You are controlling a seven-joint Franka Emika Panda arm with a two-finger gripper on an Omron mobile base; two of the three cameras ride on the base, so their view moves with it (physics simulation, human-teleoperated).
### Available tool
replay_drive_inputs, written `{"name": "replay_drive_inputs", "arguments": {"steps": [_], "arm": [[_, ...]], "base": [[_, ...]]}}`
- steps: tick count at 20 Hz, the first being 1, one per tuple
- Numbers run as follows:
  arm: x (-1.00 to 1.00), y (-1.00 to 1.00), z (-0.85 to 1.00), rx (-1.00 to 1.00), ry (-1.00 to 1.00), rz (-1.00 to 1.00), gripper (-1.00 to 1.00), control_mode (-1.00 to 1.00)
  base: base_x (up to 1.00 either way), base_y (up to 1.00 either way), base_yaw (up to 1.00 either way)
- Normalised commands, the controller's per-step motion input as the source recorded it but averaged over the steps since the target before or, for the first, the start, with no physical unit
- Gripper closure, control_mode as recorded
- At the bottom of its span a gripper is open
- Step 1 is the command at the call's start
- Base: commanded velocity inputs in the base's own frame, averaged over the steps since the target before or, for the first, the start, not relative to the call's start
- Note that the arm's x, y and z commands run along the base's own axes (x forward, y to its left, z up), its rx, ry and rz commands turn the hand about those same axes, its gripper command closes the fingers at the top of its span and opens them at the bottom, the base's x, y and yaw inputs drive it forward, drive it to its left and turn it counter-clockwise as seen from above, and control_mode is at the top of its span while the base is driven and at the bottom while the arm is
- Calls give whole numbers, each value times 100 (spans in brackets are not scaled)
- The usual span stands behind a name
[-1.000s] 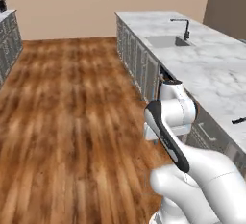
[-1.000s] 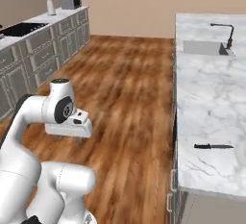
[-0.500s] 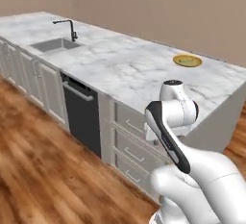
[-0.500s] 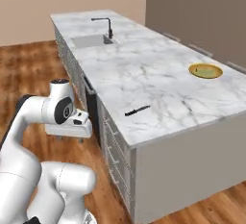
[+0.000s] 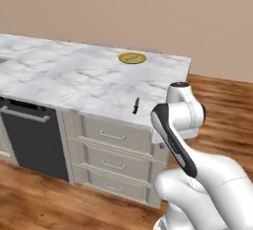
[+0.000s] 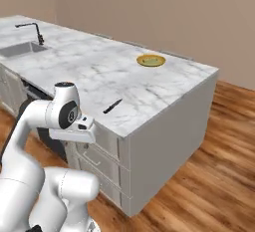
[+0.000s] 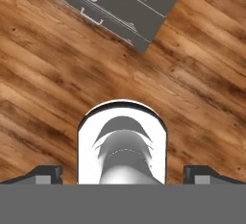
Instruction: Retrieve the butter from the fridge and place it on a plate on the dining table. Then retrieve the butter knife by the fridge and place it near the plate.
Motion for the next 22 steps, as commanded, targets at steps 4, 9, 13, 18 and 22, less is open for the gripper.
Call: {"name": "replay_drive_inputs", "arguments": {"steps": [4, 9, 13, 18, 22], "arm": [[0, 0, 0, 0, 0, 0, -100, 100], [0, 0, 0, 0, 0, 0, -100, 100], [0, 0, 0, 0, 0, 0, -100, 100], [0, 0, 0, 0, 0, 0, -100, 100], [0, 0, 0, 0, 0, 0, -100, 100]], "base": [[-6, 67, -56], [2, 66, -58], [5, 72, -48], [1, 72, -37], [25, 42, -18]]}}
